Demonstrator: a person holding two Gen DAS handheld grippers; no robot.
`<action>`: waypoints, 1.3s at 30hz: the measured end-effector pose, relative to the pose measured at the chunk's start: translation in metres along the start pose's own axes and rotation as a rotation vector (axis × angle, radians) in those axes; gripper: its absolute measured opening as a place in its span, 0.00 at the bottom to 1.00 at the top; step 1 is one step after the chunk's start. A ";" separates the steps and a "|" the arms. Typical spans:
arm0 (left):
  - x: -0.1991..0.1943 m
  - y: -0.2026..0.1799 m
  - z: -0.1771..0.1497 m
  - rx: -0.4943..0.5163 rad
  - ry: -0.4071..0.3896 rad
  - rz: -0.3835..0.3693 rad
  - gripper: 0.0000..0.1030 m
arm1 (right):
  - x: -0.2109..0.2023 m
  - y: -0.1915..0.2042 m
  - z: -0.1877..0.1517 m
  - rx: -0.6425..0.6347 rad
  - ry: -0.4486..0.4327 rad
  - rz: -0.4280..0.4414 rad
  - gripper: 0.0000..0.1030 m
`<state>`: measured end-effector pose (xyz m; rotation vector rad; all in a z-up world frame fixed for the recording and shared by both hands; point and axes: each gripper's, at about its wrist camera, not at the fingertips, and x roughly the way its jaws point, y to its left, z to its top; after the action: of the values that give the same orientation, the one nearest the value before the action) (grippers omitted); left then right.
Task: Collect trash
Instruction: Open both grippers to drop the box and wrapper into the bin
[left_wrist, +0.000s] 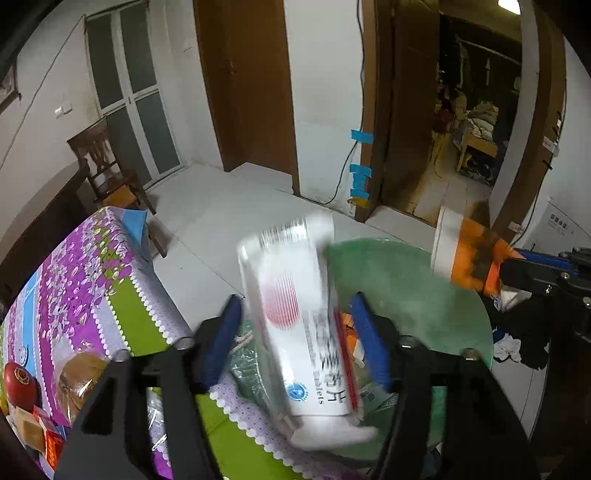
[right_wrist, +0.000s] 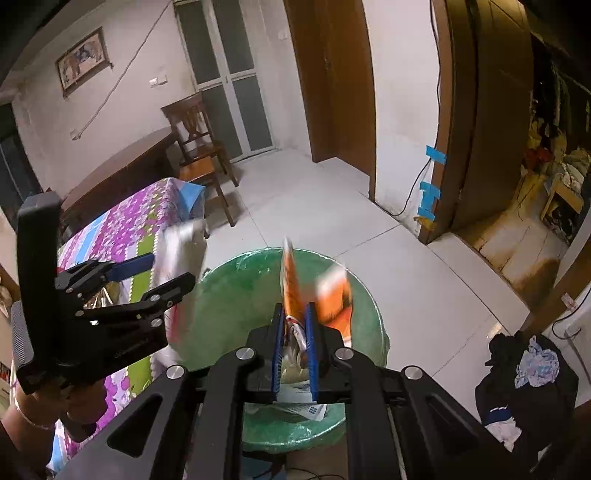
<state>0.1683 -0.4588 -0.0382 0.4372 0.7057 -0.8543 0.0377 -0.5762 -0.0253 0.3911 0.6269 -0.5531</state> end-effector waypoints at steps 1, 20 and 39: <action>-0.001 0.001 0.000 0.000 -0.001 -0.002 0.62 | 0.002 0.000 -0.001 0.004 0.001 -0.002 0.18; -0.025 -0.002 -0.014 0.021 -0.058 0.071 0.63 | -0.014 -0.001 -0.013 -0.001 -0.037 -0.032 0.24; -0.061 0.018 -0.051 0.021 -0.117 0.147 0.78 | -0.038 0.036 -0.033 -0.071 -0.214 -0.123 0.34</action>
<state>0.1355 -0.3853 -0.0284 0.4487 0.5499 -0.7427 0.0184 -0.5172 -0.0192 0.2242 0.4650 -0.6783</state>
